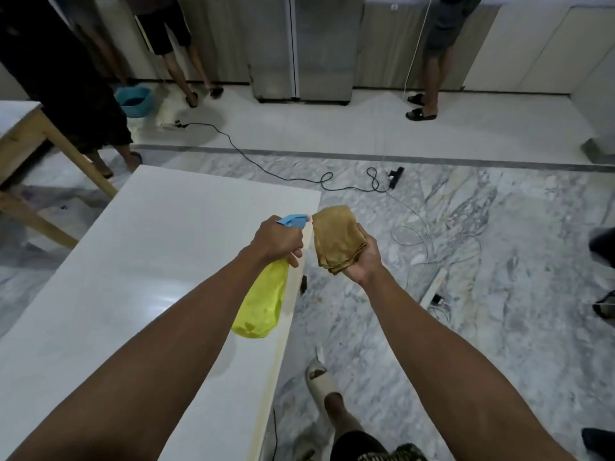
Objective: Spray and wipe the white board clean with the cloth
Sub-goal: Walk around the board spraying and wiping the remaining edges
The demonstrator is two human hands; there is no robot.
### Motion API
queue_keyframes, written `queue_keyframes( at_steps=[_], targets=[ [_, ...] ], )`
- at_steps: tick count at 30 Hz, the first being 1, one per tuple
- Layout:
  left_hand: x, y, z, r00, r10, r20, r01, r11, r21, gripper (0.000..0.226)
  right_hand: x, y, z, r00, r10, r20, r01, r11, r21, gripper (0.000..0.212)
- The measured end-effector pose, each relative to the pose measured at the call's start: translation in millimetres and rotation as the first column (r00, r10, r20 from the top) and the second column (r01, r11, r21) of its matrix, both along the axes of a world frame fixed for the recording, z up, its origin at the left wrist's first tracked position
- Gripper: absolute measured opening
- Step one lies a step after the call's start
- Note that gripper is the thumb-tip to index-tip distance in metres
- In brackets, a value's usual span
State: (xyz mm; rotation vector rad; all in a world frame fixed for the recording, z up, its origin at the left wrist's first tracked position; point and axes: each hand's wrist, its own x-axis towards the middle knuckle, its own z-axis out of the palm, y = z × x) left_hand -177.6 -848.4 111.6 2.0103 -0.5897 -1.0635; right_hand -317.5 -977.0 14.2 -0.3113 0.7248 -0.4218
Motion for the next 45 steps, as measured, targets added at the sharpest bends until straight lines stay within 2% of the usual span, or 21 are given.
queue_keyframes(
  at_steps=[2,6,9,11,13,15,17,18,19,21,25,28,31,33,41,45],
  targets=[
    [24,-26,-4,0.999,0.029,-0.019,-0.029,0.999,-0.032,0.046,17,-30,-13,0.996,0.033,-0.077,-0.034,0.999,-0.011,0.058],
    [70,-82,-23,0.997,0.076,-0.01,-0.077,0.996,-0.034,0.045,64,-95,-45,0.929,0.018,-0.37,-0.076,0.987,-0.142,0.055],
    [98,-119,-39,0.993,0.115,-0.021,-0.115,0.993,-0.032,0.038,113,-134,-63,0.796,-0.13,-0.592,-0.086,0.943,-0.322,0.052],
    [115,-136,-50,0.991,0.126,-0.043,-0.128,0.991,-0.047,0.038,148,-147,-73,0.701,-0.289,-0.652,-0.109,0.86,-0.498,0.054],
    [131,-150,-62,0.991,0.125,-0.053,-0.129,0.99,-0.061,0.042,180,-154,-87,0.623,-0.402,-0.671,-0.214,0.738,-0.641,0.053],
    [145,-158,-76,0.991,0.126,-0.042,-0.129,0.99,-0.056,0.045,204,-154,-114,0.591,-0.42,-0.689,-0.461,0.525,-0.715,0.051],
    [156,-161,-90,0.99,0.132,-0.04,-0.133,0.99,-0.035,0.048,221,-145,-152,0.496,-0.363,-0.789,-0.783,0.207,-0.587,0.057],
    [160,-161,-96,0.99,0.134,-0.041,-0.135,0.991,-0.021,0.048,226,-139,-171,0.443,-0.366,-0.818,-0.854,0.104,-0.509,0.063],
    [163,-160,-99,0.99,0.135,-0.044,-0.135,0.991,-0.008,0.05,228,-133,-182,0.415,-0.399,-0.817,-0.878,0.06,-0.475,0.069],
    [171,-157,-108,0.988,0.144,-0.054,-0.143,0.99,0.009,0.05,231,-130,-191,0.413,-0.464,-0.784,-0.867,0.065,-0.495,0.074],
    [182,-146,-124,0.992,0.127,-0.012,-0.126,0.992,0.027,0.038,239,-141,-182,0.448,-0.495,-0.744,-0.829,0.08,-0.553,0.065],
    [183,-138,-128,0.992,0.127,-0.007,-0.126,0.992,0.024,0.037,246,-147,-184,0.4,-0.441,-0.804,-0.876,0.075,-0.476,0.061],
    [184,-132,-132,0.993,0.117,0.001,-0.117,0.993,0.034,0.036,243,-142,-192,0.366,-0.467,-0.805,-0.897,0.054,-0.439,0.061],
    [184,-129,-133,0.994,0.108,0.004,-0.108,0.993,0.04,0.037,242,-138,-193,0.361,-0.471,-0.804,-0.906,0.028,-0.423,0.06],
    [171,-120,-125,0.997,0.074,-0.029,-0.073,0.997,0.028,0.044,240,-134,-188,0.341,-0.479,-0.809,-0.917,0.02,-0.398,0.053],
    [164,-115,-124,0.999,0.048,-0.023,-0.048,0.998,0.034,0.038,237,-130,-189,0.338,-0.475,-0.812,-0.917,0.027,-0.398,0.053]
  ],
)
